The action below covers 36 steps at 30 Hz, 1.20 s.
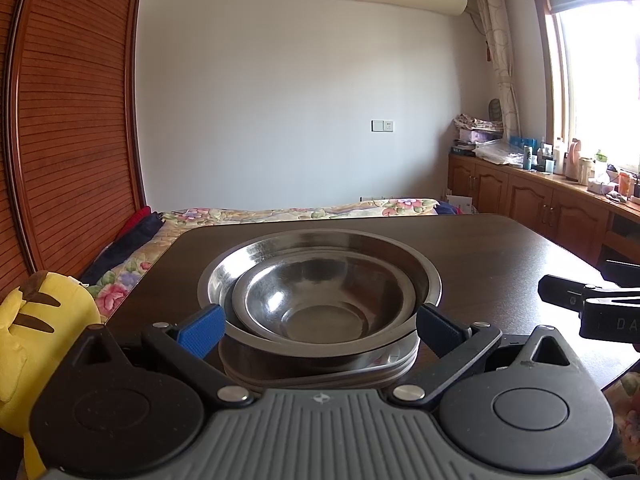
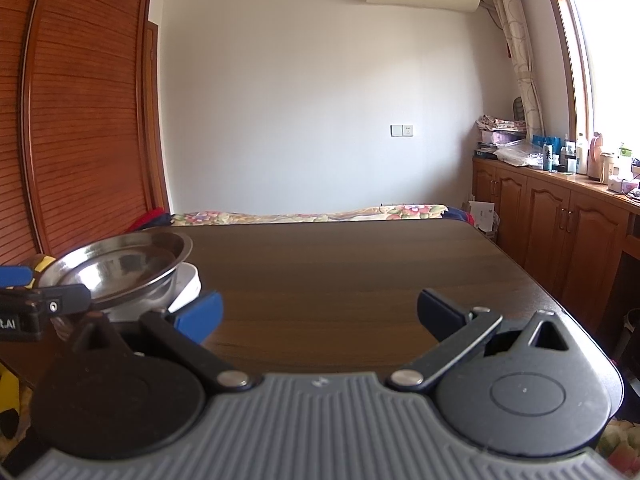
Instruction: Organize plates and bowls
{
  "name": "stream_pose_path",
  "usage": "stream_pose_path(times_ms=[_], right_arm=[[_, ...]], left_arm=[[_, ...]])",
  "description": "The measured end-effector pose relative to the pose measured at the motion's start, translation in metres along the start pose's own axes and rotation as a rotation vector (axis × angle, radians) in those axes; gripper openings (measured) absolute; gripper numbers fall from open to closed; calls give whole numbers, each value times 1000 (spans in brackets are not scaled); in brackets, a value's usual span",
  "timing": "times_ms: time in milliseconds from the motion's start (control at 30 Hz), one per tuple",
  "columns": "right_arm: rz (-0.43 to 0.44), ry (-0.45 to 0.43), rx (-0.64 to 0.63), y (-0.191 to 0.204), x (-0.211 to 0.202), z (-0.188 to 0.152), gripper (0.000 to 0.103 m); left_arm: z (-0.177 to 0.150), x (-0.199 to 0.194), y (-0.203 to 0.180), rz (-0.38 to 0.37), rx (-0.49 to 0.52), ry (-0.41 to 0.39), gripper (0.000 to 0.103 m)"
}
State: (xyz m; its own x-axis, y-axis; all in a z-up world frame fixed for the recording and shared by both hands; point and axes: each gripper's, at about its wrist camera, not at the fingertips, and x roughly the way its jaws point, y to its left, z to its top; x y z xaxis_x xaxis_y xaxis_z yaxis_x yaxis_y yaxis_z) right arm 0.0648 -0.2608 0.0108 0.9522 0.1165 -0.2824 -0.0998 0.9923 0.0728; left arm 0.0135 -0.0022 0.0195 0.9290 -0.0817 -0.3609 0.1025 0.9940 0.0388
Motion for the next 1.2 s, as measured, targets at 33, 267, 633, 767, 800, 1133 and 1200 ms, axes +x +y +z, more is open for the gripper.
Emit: stream_pose_path(times_ms=[33,267,633,767,800,1133,1200], right_arm=[[0,2,-1,0,0,0,103],[-4,3,-1,0,0,0,103],[-7,1,1,-1,0,0,103],[-8,1,0,-1,-1,0,103],[-7,0,0,-1,-1,0,103],[-9,-2,1,-2,-1,0,103],[-9,-2,1,-2,-1,0,103]], left_arm=[[0,0,0,1,1,0,103],[-1,-1,-1,-1,4,0,103],[-2,-1,-2,-2,5,3,103],[-2,-2,-2,-2,5,2,103],[-2,-2,-2,-2,5,1,103],[-2,-2,-2,-1,4,5,103],[-2,-2,-2,-2,3,4,103]])
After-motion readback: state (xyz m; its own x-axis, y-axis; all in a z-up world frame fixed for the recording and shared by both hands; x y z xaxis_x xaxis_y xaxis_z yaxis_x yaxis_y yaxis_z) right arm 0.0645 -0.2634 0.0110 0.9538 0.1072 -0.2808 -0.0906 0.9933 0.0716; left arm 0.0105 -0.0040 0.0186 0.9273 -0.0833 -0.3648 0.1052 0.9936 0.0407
